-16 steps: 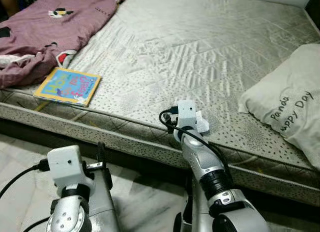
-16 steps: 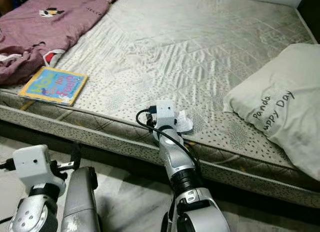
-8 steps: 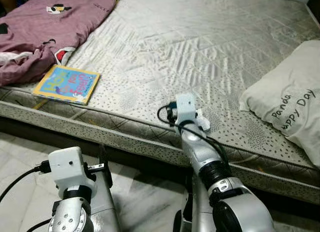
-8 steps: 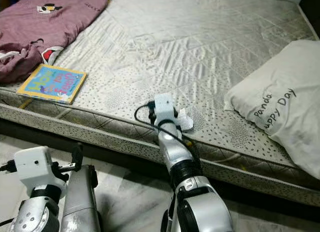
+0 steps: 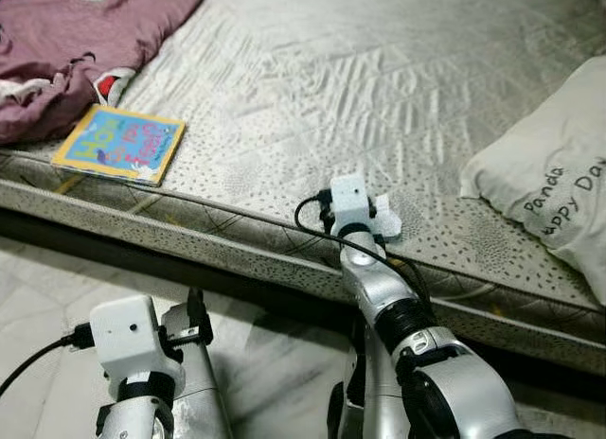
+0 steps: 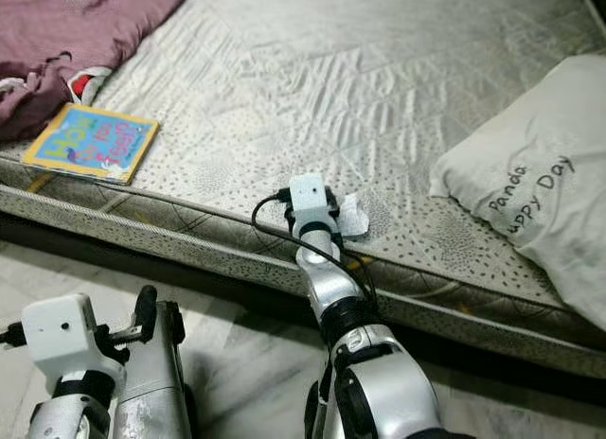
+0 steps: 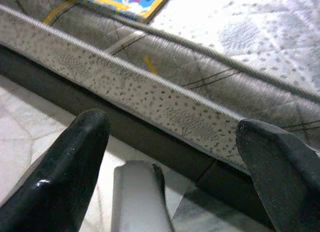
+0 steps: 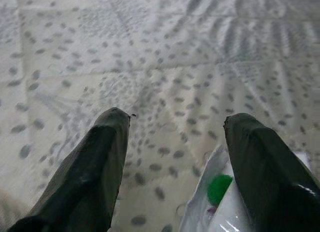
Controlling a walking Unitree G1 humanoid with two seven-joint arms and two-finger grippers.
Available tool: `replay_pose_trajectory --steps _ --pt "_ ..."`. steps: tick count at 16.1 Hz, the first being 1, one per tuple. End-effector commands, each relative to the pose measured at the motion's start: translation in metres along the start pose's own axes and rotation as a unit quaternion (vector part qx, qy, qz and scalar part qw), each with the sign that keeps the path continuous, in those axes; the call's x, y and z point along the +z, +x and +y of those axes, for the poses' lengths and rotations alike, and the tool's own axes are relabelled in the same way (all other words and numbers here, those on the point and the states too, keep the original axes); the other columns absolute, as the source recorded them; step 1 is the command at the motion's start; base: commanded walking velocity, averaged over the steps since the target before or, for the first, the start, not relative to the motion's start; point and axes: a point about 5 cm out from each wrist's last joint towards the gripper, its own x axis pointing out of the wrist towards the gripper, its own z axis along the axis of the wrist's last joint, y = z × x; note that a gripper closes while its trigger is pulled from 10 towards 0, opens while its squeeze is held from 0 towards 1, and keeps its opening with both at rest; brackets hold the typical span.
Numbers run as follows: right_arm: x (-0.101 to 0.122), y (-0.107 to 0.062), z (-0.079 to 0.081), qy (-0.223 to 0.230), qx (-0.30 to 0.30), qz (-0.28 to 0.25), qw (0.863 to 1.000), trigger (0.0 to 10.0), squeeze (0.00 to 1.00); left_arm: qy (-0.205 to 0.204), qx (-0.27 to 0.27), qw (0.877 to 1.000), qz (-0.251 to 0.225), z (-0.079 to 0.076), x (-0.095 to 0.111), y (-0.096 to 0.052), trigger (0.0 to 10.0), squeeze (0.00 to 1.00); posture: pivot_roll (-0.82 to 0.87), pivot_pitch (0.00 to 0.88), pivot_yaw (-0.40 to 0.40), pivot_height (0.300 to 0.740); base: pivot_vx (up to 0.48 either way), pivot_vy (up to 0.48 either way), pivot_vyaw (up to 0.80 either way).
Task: Clean up the room
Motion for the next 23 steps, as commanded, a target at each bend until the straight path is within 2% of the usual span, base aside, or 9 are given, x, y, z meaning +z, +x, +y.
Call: replay_pose_trajectory --steps 1,4,5,10,12,13,14,18,23 --pt "0.014 0.004 -0.006 0.007 -0.018 -0.035 0.999 10.0 0.0 -0.003 0.001 1.0 0.0 -0.001 0.004 -0.003 10.0 0.0 0.19 0.221 -0.079 0.516 0.0 0.0 0.0" --pt "0.033 0.009 -0.018 0.013 -0.038 -0.081 0.996 10.0 0.0 -0.007 -0.002 1.0 -0.004 -0.004 0.007 -0.003 10.0 0.0 0.18 0.23 -0.081 0.516 0.0 0.0 0.0" --pt "0.03 0.01 -0.02 0.007 -0.038 -0.076 0.996 10.0 0.0 -0.009 -0.001 1.0 -0.003 -0.005 0.006 -0.003 10.0 0.0 0.18 0.228 -0.083 0.516 0.0 0.0 0.0" --pt "-0.023 0.0 -0.006 -0.06 0.004 0.053 0.997 10.0 0.0 -0.012 0.0 1.0 0.005 -0.006 0.005 -0.002 10.0 0.0 0.18 0.23 -0.086 0.516 0.0 0.0 0.0" --pt "-0.028 0.0 -0.009 -0.057 -0.01 0.068 0.996 9.8 0.0 -0.011 0.001 1.0 0.006 -0.006 0.005 -0.002 10.0 0.0 0.18 0.23 -0.087 0.516 0.0 0.0 0.0" --pt "-0.032 0.0 -0.011 -0.028 -0.02 0.088 0.996 1.0 0.0 -0.012 0.001 1.0 0.007 -0.006 0.004 -0.002 10.0 0.0 0.19 0.225 -0.085 0.516 0.0 0.0 0.0" --pt "-0.03 0.001 -0.011 -0.031 -0.017 0.085 0.996 0.0 0.0 -0.012 0.002 1.0 0.007 -0.006 0.004 -0.002 10.0 0.0 0.19 0.225 -0.084 0.516 0.0 0.0 0.0" --pt "-0.027 0.003 -0.015 -0.036 -0.015 0.082 0.996 0.0 0.0 -0.013 0.002 1.0 0.007 -0.006 0.002 0.003 10.0 0.0 0.18 0.209 -0.091 0.516 0.0 0.0 0.0" --pt "-0.017 0.01 -0.025 -0.036 -0.026 0.066 0.997 0.0 0.0 -0.008 0.004 1.0 -0.006 -0.005 0.003 0.016 10.0 0.0 0.18 0.153 -0.098 0.516 0.0 0.0 0.0"
